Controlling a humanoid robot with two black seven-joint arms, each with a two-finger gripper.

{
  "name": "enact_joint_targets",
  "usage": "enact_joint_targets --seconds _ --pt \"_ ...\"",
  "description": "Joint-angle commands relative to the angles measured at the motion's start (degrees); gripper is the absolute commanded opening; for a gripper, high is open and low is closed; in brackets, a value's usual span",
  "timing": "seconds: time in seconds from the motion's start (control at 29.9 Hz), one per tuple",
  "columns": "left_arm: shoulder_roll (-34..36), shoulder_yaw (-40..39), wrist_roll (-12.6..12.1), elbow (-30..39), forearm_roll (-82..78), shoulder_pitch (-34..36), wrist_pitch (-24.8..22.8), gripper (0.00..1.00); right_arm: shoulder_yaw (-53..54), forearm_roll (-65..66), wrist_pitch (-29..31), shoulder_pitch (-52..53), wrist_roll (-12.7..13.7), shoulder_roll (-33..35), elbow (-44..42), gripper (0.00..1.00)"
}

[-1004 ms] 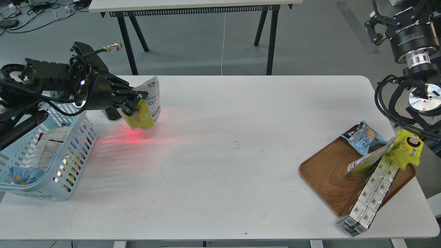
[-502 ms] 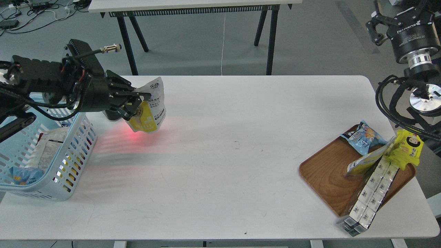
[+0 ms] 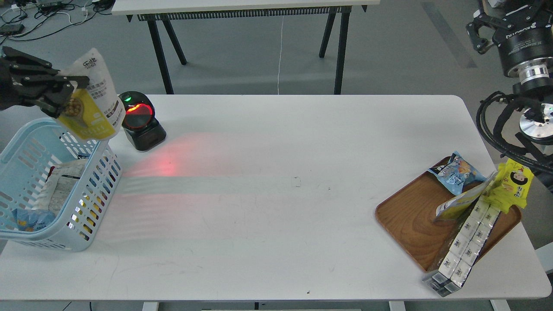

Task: Scan snack and place in basket

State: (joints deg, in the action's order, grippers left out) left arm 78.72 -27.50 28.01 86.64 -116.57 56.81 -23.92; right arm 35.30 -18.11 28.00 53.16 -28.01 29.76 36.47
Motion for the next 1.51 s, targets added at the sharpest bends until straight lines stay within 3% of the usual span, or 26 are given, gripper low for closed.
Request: enact_joint_targets --seconds 0.0,0.37,0.94,1.1,1.27,1.37,1.47 --pt "3.72 0.52 -0.01 -0.76 0.56 -0.38 -0.42 0.00 0.12 0.00 0.00 -0.07 0.01 -0.14 -0.08 0.99" --pt "7.68 9.74 -0.01 -1.30 3.10 -0.64 0.28 0.00 0.04 0.00 0.00 -0.25 0.01 -0.05 -0.26 0.99" --pt "6.28 13.27 -0.01 -1.30 3.37 -0.64 3.01 0.06 0.04 0.00 0.00 -0.16 0.01 0.04 -0.26 0.99" --pt "6.10 13.00 -0.01 -1.30 4.86 -0.64 3.09 0.27 0.04 0.00 0.00 -0.07 0.01 0.13 -0.26 0.99" --pt "6.80 12.74 -0.01 -1.30 14.77 -0.20 3.01 0.56 0.04 0.00 0.00 -0.07 0.01 0.13 -0.26 0.99" --pt "6.80 11.69 -0.01 -1.73 23.11 0.58 3.09 0.84 0.04 0.00 0.00 0.02 0.01 0.13 -0.26 0.99" --pt "6.10 8.79 -0.01 -5.15 38.03 0.94 2.39 0.96 -0.05 0.00 0.00 0.02 0.06 0.13 -0.26 0.99"
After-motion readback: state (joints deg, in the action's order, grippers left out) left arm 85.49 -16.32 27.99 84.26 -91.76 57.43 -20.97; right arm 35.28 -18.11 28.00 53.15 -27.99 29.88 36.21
